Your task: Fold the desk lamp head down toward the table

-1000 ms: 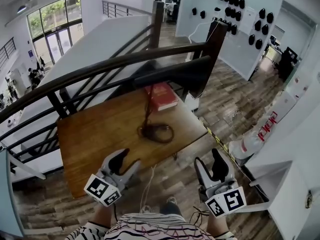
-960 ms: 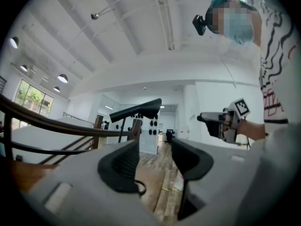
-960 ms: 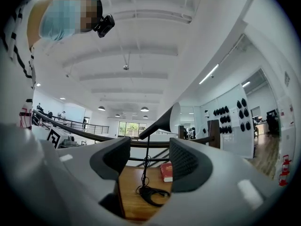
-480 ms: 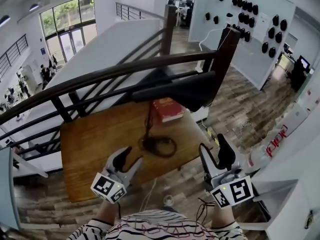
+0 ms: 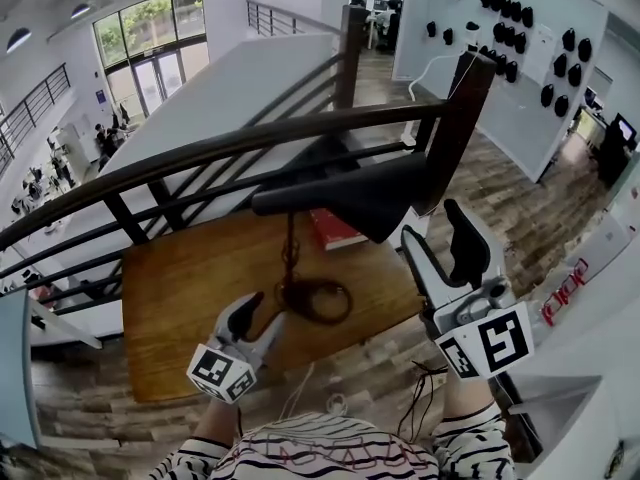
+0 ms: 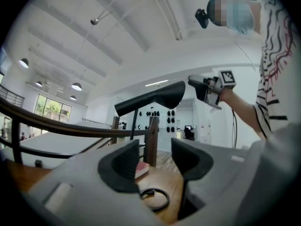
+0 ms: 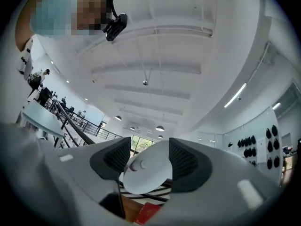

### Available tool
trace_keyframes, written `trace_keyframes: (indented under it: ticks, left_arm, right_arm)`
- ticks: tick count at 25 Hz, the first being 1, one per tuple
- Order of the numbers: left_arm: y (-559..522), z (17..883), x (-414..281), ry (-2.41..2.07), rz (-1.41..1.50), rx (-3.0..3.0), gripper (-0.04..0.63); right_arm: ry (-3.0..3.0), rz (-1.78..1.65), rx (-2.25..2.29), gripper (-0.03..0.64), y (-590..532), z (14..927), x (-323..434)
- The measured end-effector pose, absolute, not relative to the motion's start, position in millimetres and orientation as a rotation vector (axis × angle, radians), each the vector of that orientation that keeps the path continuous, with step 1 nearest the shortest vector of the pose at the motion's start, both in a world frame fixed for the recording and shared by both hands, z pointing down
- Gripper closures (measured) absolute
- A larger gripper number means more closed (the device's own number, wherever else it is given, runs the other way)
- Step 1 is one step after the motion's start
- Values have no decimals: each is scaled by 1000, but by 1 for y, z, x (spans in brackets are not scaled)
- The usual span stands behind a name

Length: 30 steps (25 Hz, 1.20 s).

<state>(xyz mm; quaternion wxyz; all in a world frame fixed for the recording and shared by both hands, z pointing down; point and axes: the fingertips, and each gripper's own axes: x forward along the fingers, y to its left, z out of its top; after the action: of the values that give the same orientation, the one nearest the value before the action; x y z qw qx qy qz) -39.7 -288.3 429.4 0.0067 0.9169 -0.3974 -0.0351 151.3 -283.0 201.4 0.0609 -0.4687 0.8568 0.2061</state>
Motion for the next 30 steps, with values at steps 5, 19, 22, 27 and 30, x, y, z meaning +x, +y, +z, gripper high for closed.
trace_keyframes:
  ticks: [5, 19, 22, 27, 30]
  left_arm:
    - [-319, 426, -38, -1306, -97, 2878, 387]
    - [-406, 428, -14, -1336, 73, 2924, 387]
    - [-422, 431, -6, -1336, 106, 2911, 387]
    - [-435, 437, 6, -1286, 137, 2893, 420]
    - [-433, 435, 13, -1259, 104, 2885, 417]
  right_arm:
    - [2635, 671, -1352, 374, -309, 180, 149]
    - [2700, 681, -1278, 390, -333, 184, 143]
    - [2694, 675, -1267, 390, -334, 187, 146]
    - [2686, 662, -1264, 390, -332, 194, 152]
    - [2678, 648, -1262, 390, -328, 197, 158]
